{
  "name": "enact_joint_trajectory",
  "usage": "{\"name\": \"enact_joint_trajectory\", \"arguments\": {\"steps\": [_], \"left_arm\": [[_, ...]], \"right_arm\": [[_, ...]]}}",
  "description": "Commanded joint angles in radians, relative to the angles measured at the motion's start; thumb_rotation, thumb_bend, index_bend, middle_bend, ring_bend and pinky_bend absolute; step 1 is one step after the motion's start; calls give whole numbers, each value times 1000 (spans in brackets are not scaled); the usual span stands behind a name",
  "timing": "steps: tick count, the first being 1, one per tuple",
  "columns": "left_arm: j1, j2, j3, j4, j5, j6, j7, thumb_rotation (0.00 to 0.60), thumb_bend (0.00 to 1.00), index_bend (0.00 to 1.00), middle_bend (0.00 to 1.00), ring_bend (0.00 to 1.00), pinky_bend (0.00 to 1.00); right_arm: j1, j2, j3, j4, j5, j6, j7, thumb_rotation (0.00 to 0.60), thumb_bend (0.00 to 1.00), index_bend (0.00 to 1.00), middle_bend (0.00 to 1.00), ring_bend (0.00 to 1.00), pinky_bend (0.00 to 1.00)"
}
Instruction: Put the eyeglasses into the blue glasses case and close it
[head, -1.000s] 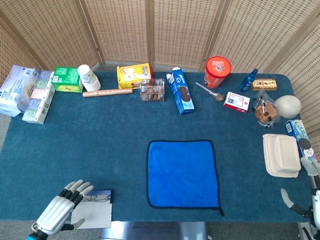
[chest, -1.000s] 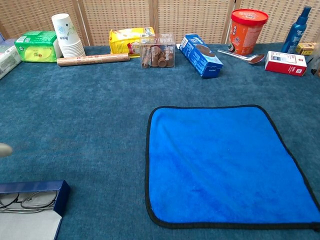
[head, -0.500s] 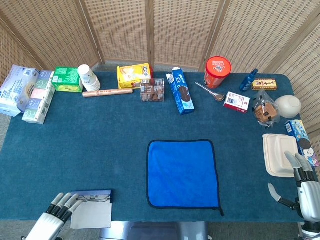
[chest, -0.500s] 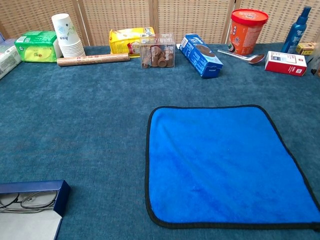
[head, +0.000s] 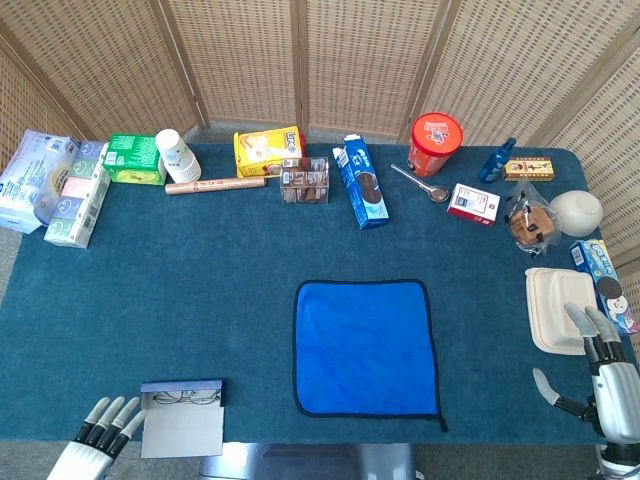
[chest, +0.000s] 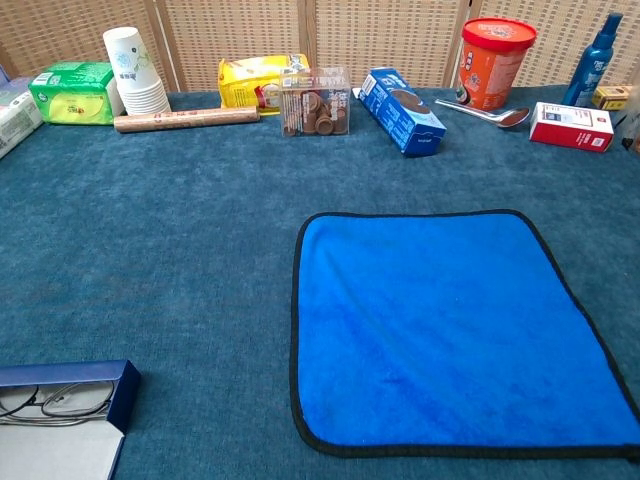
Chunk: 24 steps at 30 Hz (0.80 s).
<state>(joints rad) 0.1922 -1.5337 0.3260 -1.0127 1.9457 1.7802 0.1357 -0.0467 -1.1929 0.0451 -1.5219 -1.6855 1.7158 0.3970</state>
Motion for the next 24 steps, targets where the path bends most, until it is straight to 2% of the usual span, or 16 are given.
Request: {"name": "enact_joint_trajectory", "arguments": {"steps": [1, 12, 24], "left_arm": [[5, -20, -15, 54, 4, 17, 0, 536, 247, 0, 23, 0, 21], [48, -96, -9, 249, 14, 54, -35, 535, 247, 0, 5, 0, 12], [73, -145, -21, 239, -16, -9, 71, 537, 248, 0, 0, 0, 6]], "right_arm": [[3, 8, -4, -2, -6, 1, 0, 339, 328, 7, 125, 0, 64], [-9, 20, -21, 8, -20, 31, 23, 341, 329, 8, 125, 0, 64], [-45, 34, -38, 54, -18, 89, 87, 340, 328, 7, 125, 0, 64]]}}
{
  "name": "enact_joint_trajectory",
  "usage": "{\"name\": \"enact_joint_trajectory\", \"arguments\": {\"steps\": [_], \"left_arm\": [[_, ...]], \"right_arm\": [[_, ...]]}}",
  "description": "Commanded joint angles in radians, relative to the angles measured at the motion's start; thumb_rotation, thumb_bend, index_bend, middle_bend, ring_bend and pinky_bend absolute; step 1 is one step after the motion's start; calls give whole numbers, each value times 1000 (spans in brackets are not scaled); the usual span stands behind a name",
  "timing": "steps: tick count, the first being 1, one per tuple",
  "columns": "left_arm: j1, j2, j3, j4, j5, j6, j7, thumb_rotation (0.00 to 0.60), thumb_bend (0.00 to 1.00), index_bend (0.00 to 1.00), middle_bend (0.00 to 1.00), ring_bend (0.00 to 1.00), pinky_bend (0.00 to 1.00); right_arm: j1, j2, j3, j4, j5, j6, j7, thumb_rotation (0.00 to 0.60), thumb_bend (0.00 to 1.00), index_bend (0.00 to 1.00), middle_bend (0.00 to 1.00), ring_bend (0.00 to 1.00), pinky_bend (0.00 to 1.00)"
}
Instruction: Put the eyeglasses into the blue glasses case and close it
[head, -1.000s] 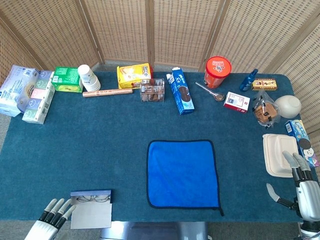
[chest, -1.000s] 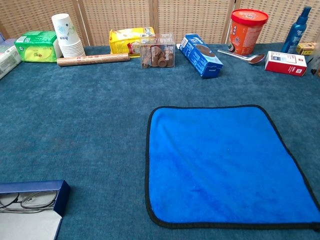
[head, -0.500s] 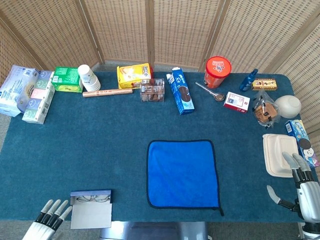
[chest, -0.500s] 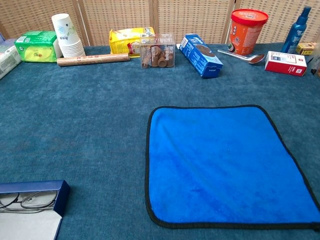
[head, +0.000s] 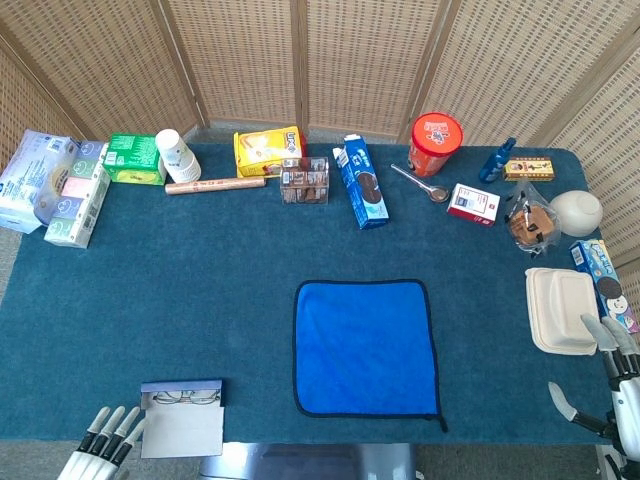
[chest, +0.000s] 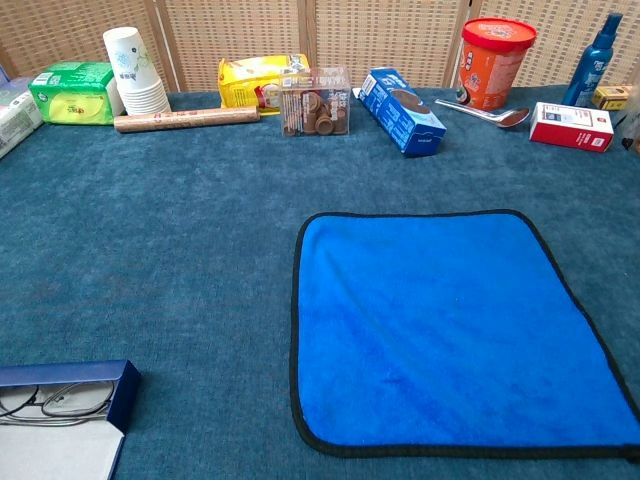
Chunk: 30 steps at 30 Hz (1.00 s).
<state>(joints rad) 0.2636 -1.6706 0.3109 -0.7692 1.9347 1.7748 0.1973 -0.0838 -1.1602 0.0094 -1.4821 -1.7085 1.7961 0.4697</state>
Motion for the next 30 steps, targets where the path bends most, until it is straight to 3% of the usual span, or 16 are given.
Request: {"name": "enact_joint_trajectory", "arguments": {"steps": [1, 30], "left_arm": [[2, -10, -7, -7, -6, -4, 11, 536, 248, 0, 0, 0, 6], [-47, -30, -21, -50, 32, -14, 135, 534, 247, 0, 1, 0, 9]], "right_arm": [[-9, 1, -3, 19, 7, 11, 20, 340, 329, 8, 125, 0, 65], [-54, -10, 9, 162, 63, 67, 212, 342, 328, 7, 126, 0, 66]]}}
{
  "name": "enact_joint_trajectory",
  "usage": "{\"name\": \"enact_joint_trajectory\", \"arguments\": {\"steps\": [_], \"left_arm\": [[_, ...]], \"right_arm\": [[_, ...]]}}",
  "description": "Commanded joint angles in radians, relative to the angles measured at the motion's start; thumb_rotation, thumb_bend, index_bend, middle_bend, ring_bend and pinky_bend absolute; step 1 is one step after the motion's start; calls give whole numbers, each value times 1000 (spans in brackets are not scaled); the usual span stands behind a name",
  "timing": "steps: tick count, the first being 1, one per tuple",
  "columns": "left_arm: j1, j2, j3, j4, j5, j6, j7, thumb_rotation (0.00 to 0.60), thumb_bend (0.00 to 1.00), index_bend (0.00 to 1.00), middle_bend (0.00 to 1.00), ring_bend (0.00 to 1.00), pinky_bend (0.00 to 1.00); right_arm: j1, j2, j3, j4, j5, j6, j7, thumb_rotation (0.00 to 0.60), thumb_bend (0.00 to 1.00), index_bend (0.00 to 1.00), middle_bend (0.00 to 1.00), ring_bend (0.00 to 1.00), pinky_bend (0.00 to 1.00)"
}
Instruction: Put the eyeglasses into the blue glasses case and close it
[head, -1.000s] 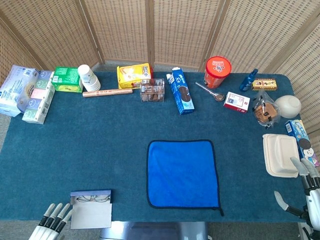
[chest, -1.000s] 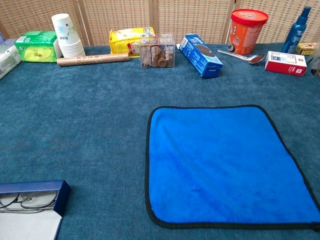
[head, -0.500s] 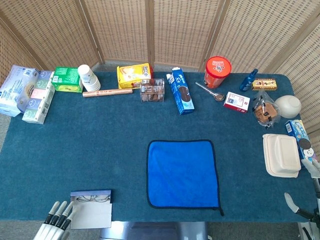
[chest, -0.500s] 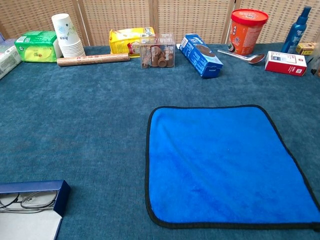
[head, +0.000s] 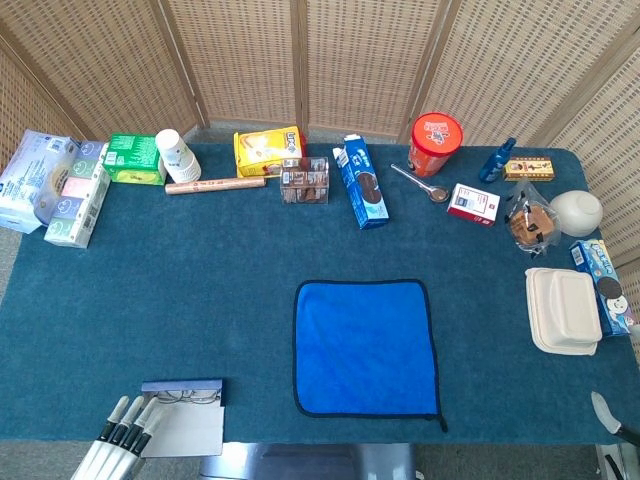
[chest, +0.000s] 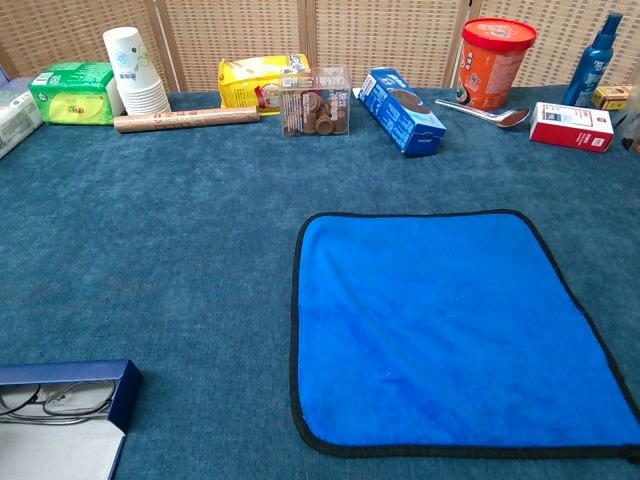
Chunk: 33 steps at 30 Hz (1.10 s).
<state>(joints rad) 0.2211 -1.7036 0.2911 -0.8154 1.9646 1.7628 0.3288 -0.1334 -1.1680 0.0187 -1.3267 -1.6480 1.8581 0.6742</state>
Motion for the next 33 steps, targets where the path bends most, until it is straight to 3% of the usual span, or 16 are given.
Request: {"name": "enact_joint_trajectory", "arguments": {"steps": [1, 33], "left_arm": [[-8, 3, 2, -6, 6, -8, 7, 535, 247, 0, 1, 0, 9], [-44, 12, 9, -32, 17, -42, 34, 540, 234, 0, 4, 0, 16]], "right_arm": [[-8, -3, 1, 11, 6, 8, 12, 341, 329, 7, 125, 0, 66], [-46, -28, 8, 80, 17, 43, 76, 339, 329, 7, 126, 0, 68]]}}
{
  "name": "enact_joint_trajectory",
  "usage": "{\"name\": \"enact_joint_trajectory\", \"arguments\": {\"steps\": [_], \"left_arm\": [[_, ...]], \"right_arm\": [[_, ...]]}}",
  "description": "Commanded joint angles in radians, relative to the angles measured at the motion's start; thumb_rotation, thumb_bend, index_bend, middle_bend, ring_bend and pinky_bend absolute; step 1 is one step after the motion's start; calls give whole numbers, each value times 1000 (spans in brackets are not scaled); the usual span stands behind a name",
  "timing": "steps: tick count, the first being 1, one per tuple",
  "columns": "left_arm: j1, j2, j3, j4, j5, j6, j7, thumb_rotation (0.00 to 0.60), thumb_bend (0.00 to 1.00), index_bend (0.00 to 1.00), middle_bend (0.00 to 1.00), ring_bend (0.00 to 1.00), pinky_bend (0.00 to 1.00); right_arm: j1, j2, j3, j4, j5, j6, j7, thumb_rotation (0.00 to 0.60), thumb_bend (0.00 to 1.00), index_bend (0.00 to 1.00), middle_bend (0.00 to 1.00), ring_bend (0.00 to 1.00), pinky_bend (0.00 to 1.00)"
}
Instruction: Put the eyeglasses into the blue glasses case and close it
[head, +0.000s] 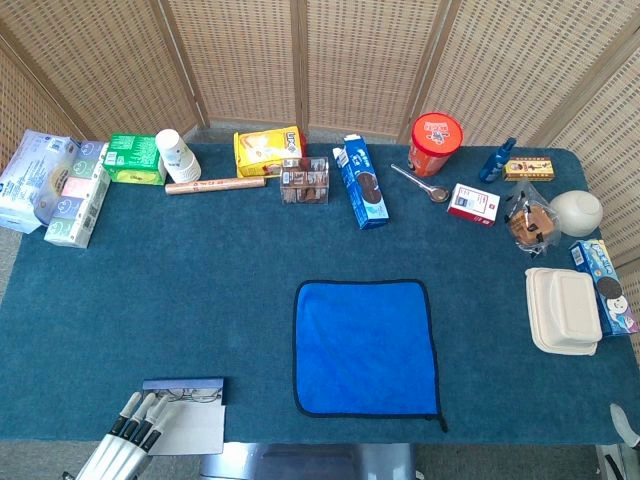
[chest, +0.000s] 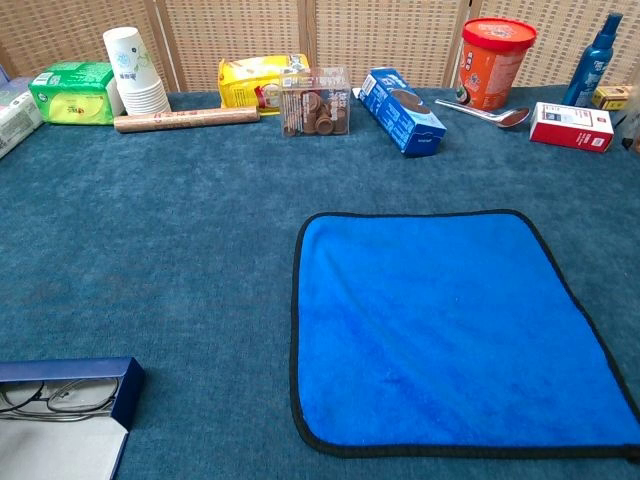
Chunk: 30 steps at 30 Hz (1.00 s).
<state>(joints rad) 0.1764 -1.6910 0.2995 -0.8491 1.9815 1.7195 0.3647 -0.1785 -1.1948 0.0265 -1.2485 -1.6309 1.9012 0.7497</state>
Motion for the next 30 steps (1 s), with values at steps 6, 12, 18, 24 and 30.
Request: {"name": "enact_joint_trajectory", "arguments": {"steps": [6, 12, 18, 24, 30], "left_arm": [[-1, 0, -1, 6, 2, 9, 0, 538, 230, 0, 4, 0, 20], [-3, 4, -2, 0, -3, 7, -3, 538, 228, 0, 5, 0, 21], [-4, 14, -5, -22, -2, 21, -5, 543, 231, 0, 11, 0, 26], [-11, 20, -15, -49, -1, 30, 2, 541, 232, 0, 14, 0, 27], [-29, 30, -40, -111, -9, 35, 1, 544, 232, 7, 17, 0, 28]], "right_arm": [[-8, -5, 1, 6, 2, 5, 4, 342, 327, 7, 125, 0, 68], [-13, -8, 1, 10, 4, 5, 7, 340, 330, 6, 125, 0, 69], [-18, -10, 3, 13, 5, 9, 9, 338, 329, 7, 125, 0, 69], [-22, -14, 3, 21, 8, 8, 15, 342, 328, 6, 125, 0, 69], [-28, -16, 5, 30, 12, 11, 24, 340, 329, 7, 125, 0, 69]]}}
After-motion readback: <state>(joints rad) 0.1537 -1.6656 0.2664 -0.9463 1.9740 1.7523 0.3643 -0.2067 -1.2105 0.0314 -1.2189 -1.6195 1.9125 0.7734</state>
